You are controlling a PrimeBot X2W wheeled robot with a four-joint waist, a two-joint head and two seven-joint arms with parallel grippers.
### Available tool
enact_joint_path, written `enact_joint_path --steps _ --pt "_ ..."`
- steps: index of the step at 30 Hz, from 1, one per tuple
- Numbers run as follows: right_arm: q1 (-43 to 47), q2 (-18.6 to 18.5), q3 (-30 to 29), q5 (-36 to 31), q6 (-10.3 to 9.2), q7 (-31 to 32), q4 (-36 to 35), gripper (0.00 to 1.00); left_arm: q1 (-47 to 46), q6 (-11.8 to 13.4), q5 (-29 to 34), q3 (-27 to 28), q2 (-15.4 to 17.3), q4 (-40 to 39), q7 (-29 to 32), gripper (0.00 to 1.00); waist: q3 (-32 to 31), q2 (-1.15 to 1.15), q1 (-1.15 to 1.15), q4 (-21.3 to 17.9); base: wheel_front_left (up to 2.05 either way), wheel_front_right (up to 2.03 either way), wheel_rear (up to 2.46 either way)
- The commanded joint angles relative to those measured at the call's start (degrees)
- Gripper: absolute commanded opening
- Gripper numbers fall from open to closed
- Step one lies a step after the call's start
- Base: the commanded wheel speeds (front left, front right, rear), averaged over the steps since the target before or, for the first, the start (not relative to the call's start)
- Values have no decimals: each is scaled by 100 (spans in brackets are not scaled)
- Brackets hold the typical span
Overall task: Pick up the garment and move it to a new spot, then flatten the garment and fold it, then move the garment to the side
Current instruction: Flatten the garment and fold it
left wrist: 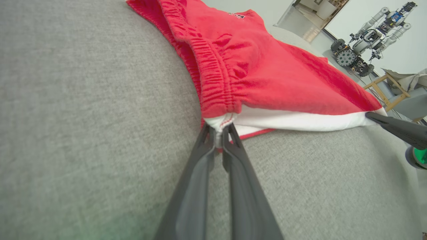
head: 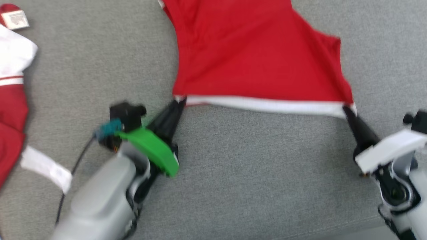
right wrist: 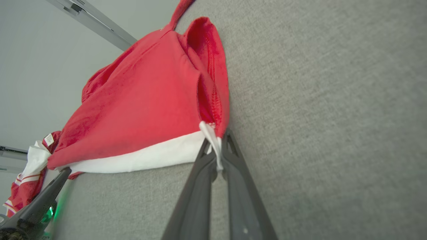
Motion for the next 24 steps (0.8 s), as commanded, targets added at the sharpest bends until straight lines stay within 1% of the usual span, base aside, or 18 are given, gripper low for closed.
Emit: enact_joint_path --steps 1,5,8,9,10,15,17,19,22,24 --pt "348 -103 32 40 0 -18 -89 0 638 68 -189 -119 44 -49 26 0 -522 0 0 232 0 0 0" --pt "1284 -291 87 357 0 167 -392 0 1749 265 -395 -335 186 -666 71 0 -1096 0 0 328 0 0 0" --pt "2045 -463 -44 581 0 285 -503 0 2402 584 -474 -463 332 -1198 123 0 -1474 0 0 398 0 0 0" --pt "2219 -486 -62 629 0 312 -538 0 2534 654 -482 -488 362 -1305 125 0 -1560 0 0 416 0 0 0" --pt "2549 -535 -140 731 0 347 -625 0 2765 799 -521 -504 405 -1570 129 0 -1672 0 0 454 0 0 0" --pt "3390 -649 -439 1022 0 328 -1104 0 3387 1207 -652 -542 634 -2510 207 0 -1702 0 0 536 0 0 0" --pt "3456 -641 -555 1048 0 292 -1282 0 3503 1316 -747 -457 723 -2816 183 0 -1587 0 0 517 0 0 0" --pt "3330 -642 -630 977 0 257 -1411 0 3488 1382 -789 -386 780 -3056 207 0 -1452 0 0 512 0 0 0" --pt "2892 -640 -730 858 0 312 -1605 0 3261 1439 -798 -304 814 -3381 318 0 -1210 0 0 512 0 0 0" --pt "2569 -667 -821 796 0 386 -1671 0 3034 1430 -815 -283 766 -3575 465 0 -1061 0 0 564 0 0 0"
